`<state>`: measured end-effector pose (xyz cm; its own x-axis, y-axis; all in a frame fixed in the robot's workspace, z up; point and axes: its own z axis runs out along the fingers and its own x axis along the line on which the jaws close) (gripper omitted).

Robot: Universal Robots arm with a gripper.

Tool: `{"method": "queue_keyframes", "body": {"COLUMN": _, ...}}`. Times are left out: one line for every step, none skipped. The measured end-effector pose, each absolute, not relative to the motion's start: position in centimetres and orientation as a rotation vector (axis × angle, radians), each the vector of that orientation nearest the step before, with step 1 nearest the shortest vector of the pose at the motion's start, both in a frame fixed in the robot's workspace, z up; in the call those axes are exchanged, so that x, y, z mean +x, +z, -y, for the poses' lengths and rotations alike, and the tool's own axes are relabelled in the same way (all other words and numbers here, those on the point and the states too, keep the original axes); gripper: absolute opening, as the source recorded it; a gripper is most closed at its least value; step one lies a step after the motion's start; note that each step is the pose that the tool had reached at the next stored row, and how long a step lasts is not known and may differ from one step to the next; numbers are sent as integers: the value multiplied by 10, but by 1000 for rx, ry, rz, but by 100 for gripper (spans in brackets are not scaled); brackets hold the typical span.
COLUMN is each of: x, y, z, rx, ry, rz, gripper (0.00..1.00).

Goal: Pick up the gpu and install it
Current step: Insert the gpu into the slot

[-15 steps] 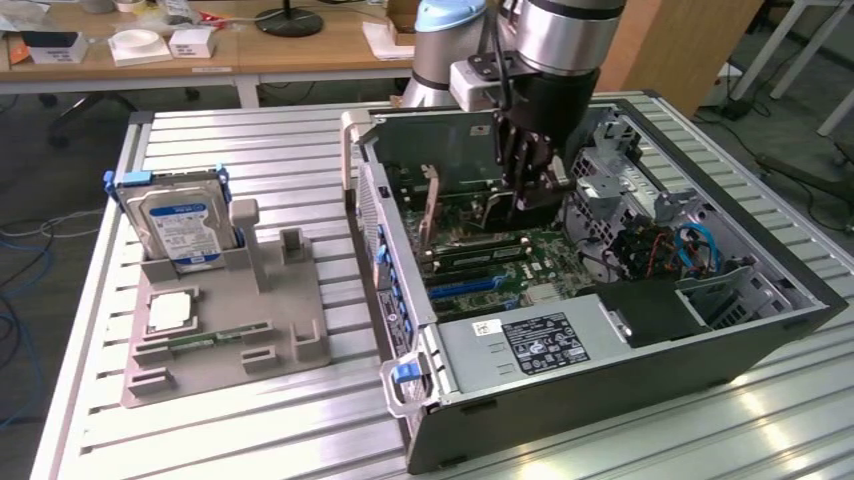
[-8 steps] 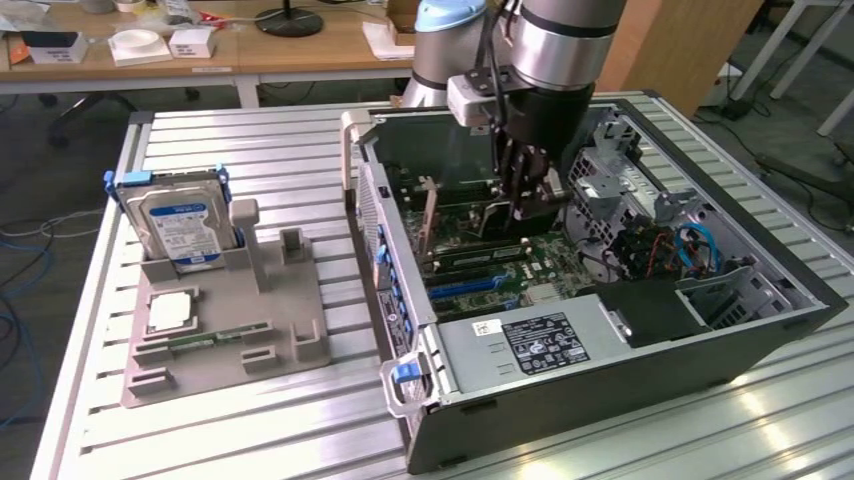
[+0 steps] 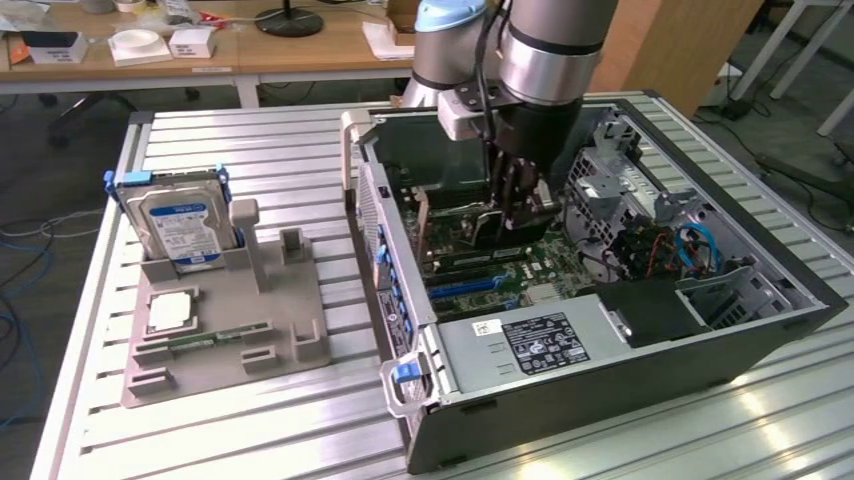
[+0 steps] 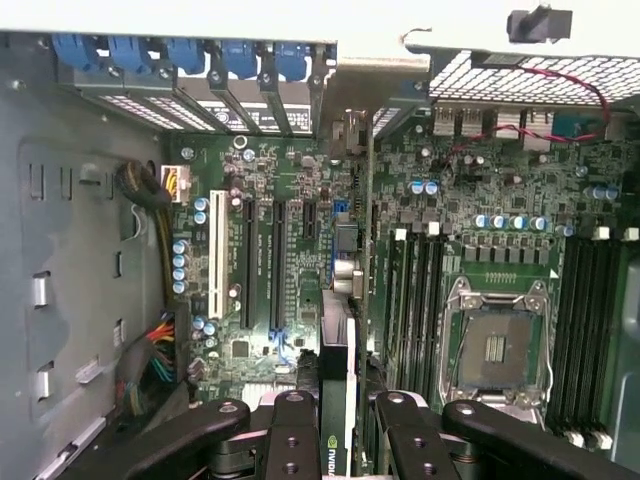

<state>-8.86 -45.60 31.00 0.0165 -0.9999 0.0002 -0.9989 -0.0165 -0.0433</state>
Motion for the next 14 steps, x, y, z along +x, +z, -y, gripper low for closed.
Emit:
{"method": "queue_keyframes", "body": {"x": -89, "y": 309, "z": 456, "rx": -2218, "ry": -48, "rz": -2179, "gripper": 27}}
{"method": "queue_keyframes", "body": {"x": -89, "y": 308, "z": 456, "rx": -2218, "ry": -51, "rz": -2177, "gripper": 27}}
{"method": "queue_keyframes", "body": {"x": -89, "y": 307, "z": 456, "rx": -2217, "ry": -55, "rz": -2174, "gripper": 27}}
{"method": "queue_keyframes", "body": {"x": -90, "y": 306, "z": 456, "rx": -2216, "ry": -59, "rz": -2172, "gripper": 27}}
{"method": "queue_keyframes", "body": {"x": -90, "y": 305, "z": 456, "rx": -2216, "ry": -62, "rz": -2169, "gripper": 27}}
{"method": "queue_keyframes", "body": {"x": -90, "y": 304, "z": 456, "rx": -2215, "ry": -65, "rz": -2167, "gripper": 27}}
{"method": "queue_keyframes", "body": {"x": -91, "y": 303, "z": 456, "rx": -2215, "ry": -67, "rz": -2165, "gripper": 27}}
{"method": "queue_keyframes", "body": {"x": -91, "y": 301, "z": 456, "rx": -2215, "ry": -69, "rz": -2164, "gripper": 27}}
{"method": "queue_keyframes", "body": {"x": -92, "y": 300, "z": 456, "rx": -2215, "ry": -70, "rz": -2162, "gripper": 27}}
{"method": "queue_keyframes", "body": {"x": -92, "y": 298, "z": 456, "rx": -2215, "ry": -72, "rz": -2161, "gripper": 27}}
{"method": "queue_keyframes", "body": {"x": -92, "y": 296, "z": 456, "rx": -2215, "ry": -73, "rz": -2160, "gripper": 27}}
{"method": "queue_keyframes", "body": {"x": -92, "y": 295, "z": 456, "rx": -2215, "ry": -74, "rz": -2159, "gripper": 27}}
{"method": "queue_keyframes", "body": {"x": -92, "y": 293, "z": 456, "rx": -2216, "ry": -74, "rz": -2157, "gripper": 27}}
{"method": "queue_keyframes", "body": {"x": -93, "y": 292, "z": 456, "rx": -2216, "ry": -75, "rz": -2156, "gripper": 27}}
